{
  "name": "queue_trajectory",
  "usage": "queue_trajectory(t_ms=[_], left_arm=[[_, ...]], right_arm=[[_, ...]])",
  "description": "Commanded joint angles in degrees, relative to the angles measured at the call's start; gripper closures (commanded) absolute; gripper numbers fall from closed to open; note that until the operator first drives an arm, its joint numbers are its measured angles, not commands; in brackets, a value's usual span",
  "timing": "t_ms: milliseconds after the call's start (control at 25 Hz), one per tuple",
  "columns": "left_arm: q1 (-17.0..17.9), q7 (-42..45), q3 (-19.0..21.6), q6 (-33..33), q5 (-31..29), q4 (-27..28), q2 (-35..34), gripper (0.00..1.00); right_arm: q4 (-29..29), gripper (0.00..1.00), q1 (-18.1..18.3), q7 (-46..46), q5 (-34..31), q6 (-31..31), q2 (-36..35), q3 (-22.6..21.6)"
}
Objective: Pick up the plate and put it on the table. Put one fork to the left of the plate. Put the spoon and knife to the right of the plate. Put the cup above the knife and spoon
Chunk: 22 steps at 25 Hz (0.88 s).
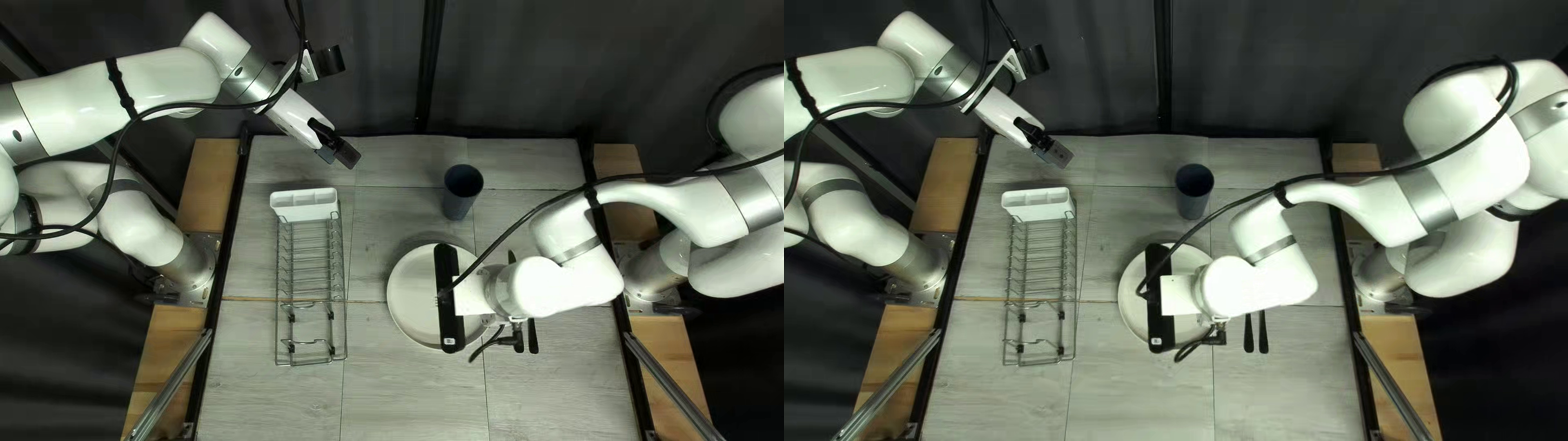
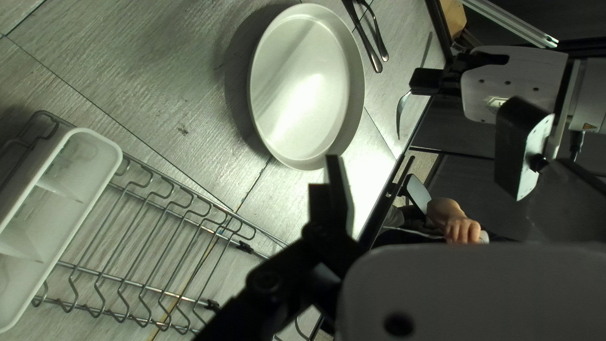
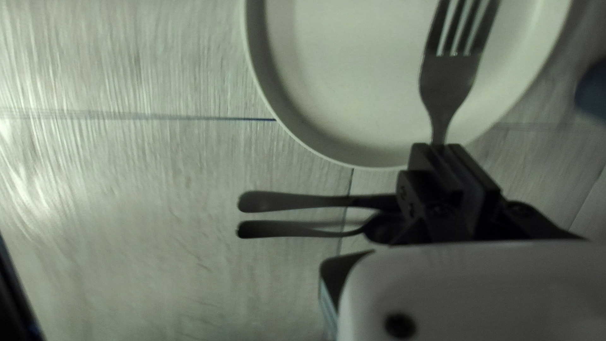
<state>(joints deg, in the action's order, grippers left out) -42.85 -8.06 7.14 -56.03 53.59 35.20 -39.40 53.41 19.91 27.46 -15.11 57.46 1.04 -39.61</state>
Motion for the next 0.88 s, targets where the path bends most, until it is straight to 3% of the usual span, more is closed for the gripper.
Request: queue_trajectory(t_ms=[40,400,520,720,880], left_arm=[[0.0,0.0,0.0,0.0,0.0,0.0,0.0,0.00],[0.0,0.0,0.0,0.0,0.0,0.0,0.0,0.00],[0.0,0.0,0.0,0.0,0.0,0.0,0.0,0.00],[0.0,0.0,0.0,0.0,0.0,0.0,0.0,0.00],[0.0,0.0,0.0,0.0,0.0,0.0,0.0,0.00]], right_arm=[[0.1,1.00,0.0,0.4,-0.1,0.2,-0.1,-0.1],[-0.5,1.00,-0.2,0.4,-0.9,0.0,-0.1,-0.2],[-2.9,1.00,0.9,3.2,-0.9,-4.1,-0.2,0.9],[1.2,1.00,0.7,13.7,-8.2,-7.9,-12.3,4.9],[3.6,1.00,0.0,21.7,-10.1,-9.2,-16.7,7.7]])
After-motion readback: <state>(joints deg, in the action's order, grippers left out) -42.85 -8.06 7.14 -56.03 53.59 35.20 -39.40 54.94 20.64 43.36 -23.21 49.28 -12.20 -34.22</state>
